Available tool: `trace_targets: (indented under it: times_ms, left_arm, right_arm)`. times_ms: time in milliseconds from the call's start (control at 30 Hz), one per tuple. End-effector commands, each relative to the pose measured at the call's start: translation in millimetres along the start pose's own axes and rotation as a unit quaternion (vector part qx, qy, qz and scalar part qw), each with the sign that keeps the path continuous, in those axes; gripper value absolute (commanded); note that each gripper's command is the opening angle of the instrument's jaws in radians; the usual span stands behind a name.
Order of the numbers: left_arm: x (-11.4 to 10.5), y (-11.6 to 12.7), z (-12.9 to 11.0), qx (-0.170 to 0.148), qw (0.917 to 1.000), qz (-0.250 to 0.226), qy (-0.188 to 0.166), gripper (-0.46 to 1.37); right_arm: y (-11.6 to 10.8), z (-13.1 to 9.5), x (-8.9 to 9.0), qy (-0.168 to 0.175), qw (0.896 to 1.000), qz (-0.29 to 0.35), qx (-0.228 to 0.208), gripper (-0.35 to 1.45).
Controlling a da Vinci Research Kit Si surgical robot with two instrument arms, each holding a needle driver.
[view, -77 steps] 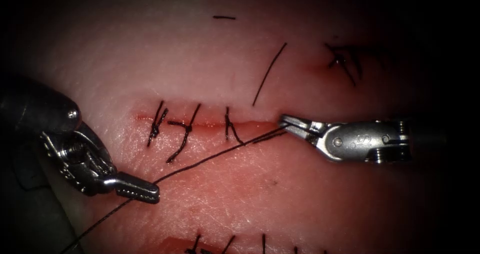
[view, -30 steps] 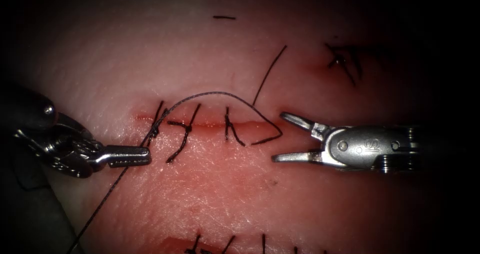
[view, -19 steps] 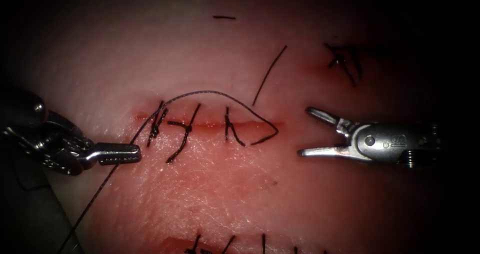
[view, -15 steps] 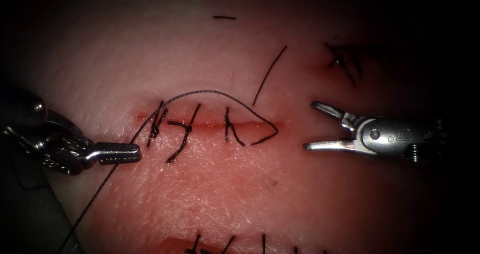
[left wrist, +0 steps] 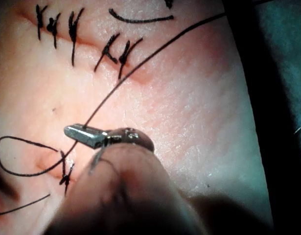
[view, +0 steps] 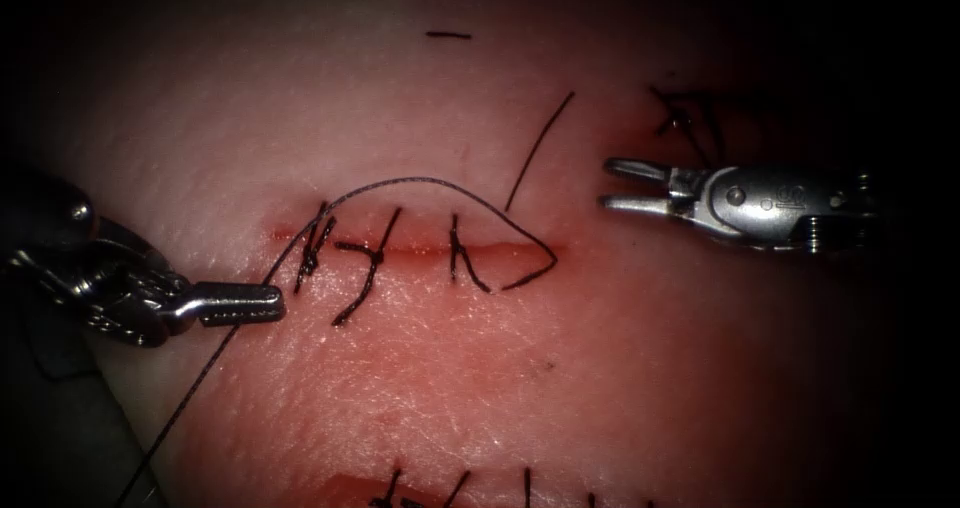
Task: Wound Closure
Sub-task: Wrap the suture twice counter-clockwise around the right gripper
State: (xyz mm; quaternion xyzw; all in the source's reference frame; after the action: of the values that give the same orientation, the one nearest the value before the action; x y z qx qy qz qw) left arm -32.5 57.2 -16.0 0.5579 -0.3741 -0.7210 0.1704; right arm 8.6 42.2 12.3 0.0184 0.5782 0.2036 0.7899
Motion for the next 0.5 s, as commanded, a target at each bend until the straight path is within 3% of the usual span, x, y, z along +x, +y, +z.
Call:
trace_targets:
  times_ms: [33,500]
  left_arm:
    - [0.0,0.0,0.1,-0.006,1.0,-0.002,-0.001,-0.35]
    - [0.7,-0.5,1.4,-0.003,0.9999,-0.003,0.011,-0.35]
  right_arm:
    - [0.1,0.3,0.0,0.004,1.0,-0.001,0.002,-0.35]
    - [0.9,6.1,0.9,0.032,0.999,-0.003,0.018,-0.35]
